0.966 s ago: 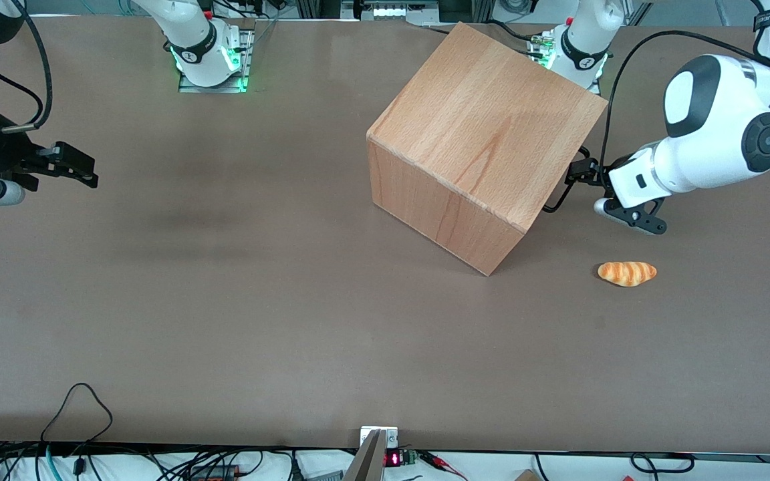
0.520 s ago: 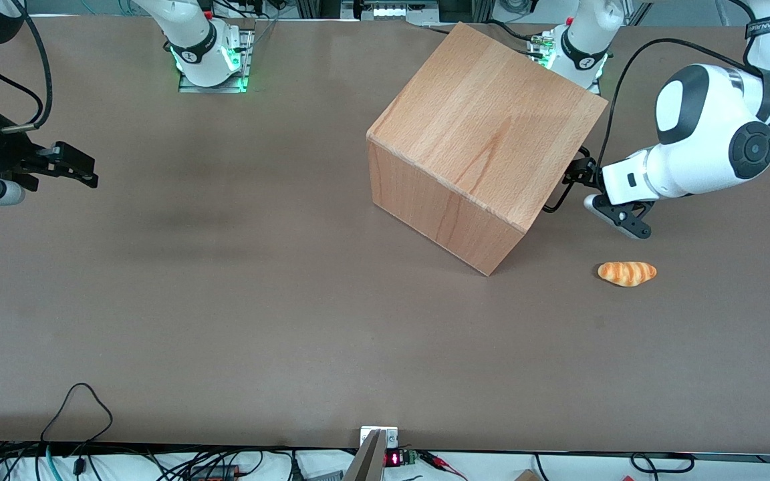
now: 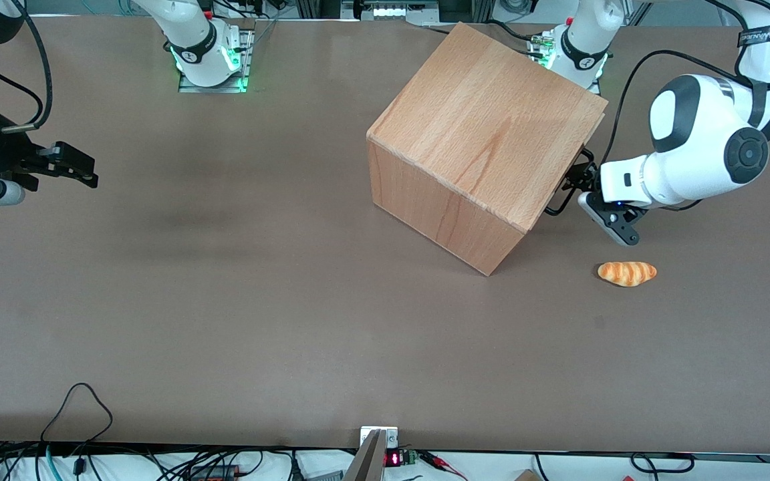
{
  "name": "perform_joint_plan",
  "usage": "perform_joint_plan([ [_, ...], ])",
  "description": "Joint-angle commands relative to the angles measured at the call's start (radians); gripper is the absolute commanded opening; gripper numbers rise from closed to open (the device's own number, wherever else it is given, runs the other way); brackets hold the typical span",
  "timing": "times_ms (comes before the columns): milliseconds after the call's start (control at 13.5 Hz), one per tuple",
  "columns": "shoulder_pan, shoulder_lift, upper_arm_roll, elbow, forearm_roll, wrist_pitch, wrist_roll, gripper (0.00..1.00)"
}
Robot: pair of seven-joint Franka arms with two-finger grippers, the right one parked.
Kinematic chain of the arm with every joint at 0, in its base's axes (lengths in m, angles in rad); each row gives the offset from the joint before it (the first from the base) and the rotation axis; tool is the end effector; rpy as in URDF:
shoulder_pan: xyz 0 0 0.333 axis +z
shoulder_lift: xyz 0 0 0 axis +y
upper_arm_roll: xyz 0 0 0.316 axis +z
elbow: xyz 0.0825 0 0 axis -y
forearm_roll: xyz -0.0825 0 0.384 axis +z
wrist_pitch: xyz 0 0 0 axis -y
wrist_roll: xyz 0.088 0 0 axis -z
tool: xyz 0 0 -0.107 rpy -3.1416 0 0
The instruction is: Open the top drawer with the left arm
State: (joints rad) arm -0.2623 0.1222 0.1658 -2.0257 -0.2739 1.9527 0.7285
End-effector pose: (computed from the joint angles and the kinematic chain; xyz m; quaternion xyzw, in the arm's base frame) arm 0.5496 -0.0728 0.3768 0.9298 -0.3378 -0.0559 0.1353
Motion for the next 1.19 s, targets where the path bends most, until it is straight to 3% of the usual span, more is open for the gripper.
perform_joint_plan([
  [0, 0.012, 0.027, 0.021, -0.019, -0.005, 0.123, 0.095, 1.00],
  [297, 0.052, 0.068, 0.078, -0.013, -0.001, 0.276, 0.207, 1.00],
  [446, 0.122, 0.088, 0.078, -0.007, 0.056, 0.339, 0.245, 1.00],
  [1115, 0.173, 0.163, 0.189, 0.162, 0.077, 0.368, 0.331, 1.00],
])
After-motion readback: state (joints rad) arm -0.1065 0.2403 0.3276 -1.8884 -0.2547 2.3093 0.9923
